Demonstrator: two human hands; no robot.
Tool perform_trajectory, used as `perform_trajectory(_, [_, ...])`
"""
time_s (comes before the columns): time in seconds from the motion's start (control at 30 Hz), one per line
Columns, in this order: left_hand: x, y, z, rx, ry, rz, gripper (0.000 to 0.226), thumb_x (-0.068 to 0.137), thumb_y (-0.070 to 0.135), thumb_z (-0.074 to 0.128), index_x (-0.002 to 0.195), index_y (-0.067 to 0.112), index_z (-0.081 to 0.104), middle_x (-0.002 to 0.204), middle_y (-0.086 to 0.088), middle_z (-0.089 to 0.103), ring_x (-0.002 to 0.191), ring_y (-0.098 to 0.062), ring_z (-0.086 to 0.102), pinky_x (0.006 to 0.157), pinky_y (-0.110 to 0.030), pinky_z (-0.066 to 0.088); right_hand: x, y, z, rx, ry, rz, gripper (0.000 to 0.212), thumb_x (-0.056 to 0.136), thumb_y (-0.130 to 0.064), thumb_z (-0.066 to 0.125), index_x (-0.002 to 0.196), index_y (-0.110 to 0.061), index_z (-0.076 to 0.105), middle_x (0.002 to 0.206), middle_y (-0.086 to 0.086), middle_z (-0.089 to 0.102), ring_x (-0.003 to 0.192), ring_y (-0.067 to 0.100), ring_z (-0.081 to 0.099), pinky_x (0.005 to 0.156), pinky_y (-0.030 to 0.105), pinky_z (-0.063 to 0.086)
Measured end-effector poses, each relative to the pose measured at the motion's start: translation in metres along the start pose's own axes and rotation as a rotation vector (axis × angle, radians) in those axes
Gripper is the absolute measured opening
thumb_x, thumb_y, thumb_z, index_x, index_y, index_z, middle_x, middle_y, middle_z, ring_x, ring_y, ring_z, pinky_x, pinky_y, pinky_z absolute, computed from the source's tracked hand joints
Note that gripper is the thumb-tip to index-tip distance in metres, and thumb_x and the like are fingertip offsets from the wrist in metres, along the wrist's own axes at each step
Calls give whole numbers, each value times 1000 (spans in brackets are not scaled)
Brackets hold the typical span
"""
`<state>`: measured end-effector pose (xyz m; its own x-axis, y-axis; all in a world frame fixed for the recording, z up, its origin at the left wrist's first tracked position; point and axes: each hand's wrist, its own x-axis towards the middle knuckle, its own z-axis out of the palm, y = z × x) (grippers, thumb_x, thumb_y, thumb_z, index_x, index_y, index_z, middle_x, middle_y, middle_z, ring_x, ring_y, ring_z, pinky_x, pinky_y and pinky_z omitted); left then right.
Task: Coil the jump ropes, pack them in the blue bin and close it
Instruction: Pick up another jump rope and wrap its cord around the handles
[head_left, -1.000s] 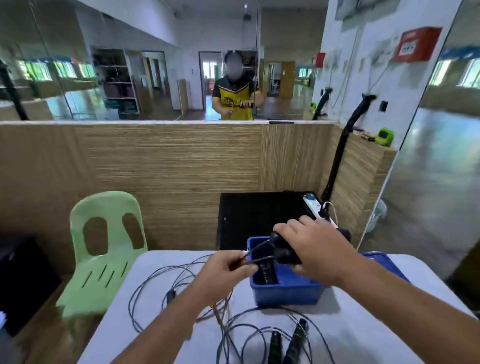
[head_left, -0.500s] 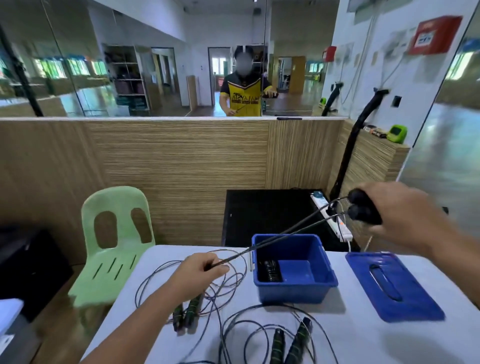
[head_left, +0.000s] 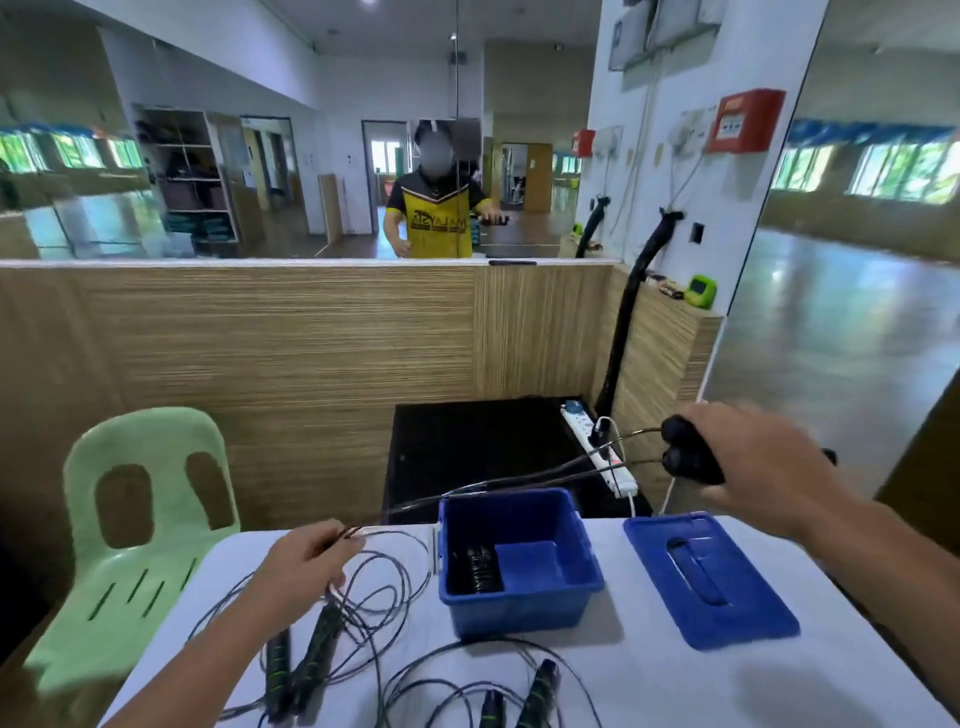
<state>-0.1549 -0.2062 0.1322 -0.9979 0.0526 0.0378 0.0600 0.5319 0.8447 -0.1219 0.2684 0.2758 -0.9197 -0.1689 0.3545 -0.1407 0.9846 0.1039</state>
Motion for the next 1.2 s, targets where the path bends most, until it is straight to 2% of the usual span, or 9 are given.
perform_trajectory(0.13, [5,26,-3,-225,74,-14,42,102,11,59,61,18,57,55,5,41,51,-13,45,62,-35,51,2,5,3,11,111,-9,65,59,-41,77,120,-24,63,96,-3,68,84,26,59,69,28,31])
perform_trajectory(0.2, [12,41,-9,-312,112,-8,44,102,9,57,60,20,56,54,6,35,50,-14,36,56,-33,45,4,5,0,32,175,-26,62,61,-47,66,118,-23,64,95,-3,69,82,28,61,68,28,31])
perform_trajectory(0.33, [24,83,-27,-421,155,70,44,103,6,53,62,22,58,51,8,28,46,-11,25,45,-25,22,7,2,-10,84,204,29,55,65,-45,71,116,-26,63,89,-6,63,84,29,61,65,31,39])
perform_trajectory(0.43, [31,123,-41,-428,212,139,56,102,8,54,50,28,61,47,13,31,40,-5,26,38,-19,21,11,-3,-17,106,180,49,56,64,-56,50,115,-34,58,96,-8,65,88,25,61,68,37,51])
perform_trajectory(0.57, [34,175,-63,-415,208,238,49,102,16,55,55,28,58,51,10,37,48,-12,32,45,-25,25,12,-9,-22,105,146,49,67,63,-42,76,125,-35,55,106,-8,65,96,24,62,73,36,48])
perform_trajectory(0.63, [32,200,-73,-403,176,309,41,103,16,53,63,23,54,52,7,38,47,-11,30,44,-23,24,12,-12,-24,114,168,29,70,62,-38,81,127,-31,56,104,-6,66,93,26,62,73,37,48])
perform_trajectory(0.83, [25,263,-91,-308,168,464,36,105,14,49,69,16,45,58,1,33,49,-14,26,46,-29,20,13,-17,-34,126,234,-28,73,60,-33,79,128,-26,53,101,-3,67,91,27,63,73,41,54])
perform_trajectory(0.97, [19,286,-85,-275,158,495,35,106,15,49,71,15,46,60,-1,33,51,-15,28,49,-28,24,10,-17,-41,140,276,-36,72,60,-31,80,126,-27,52,97,-6,64,86,24,60,69,36,49])
perform_trajectory(1.2, [2,246,-32,-286,93,396,36,106,18,50,70,12,47,57,-2,35,51,-17,31,51,-34,28,-2,-8,-47,165,326,-23,68,65,-35,81,126,-29,53,101,-8,64,90,21,58,70,34,45])
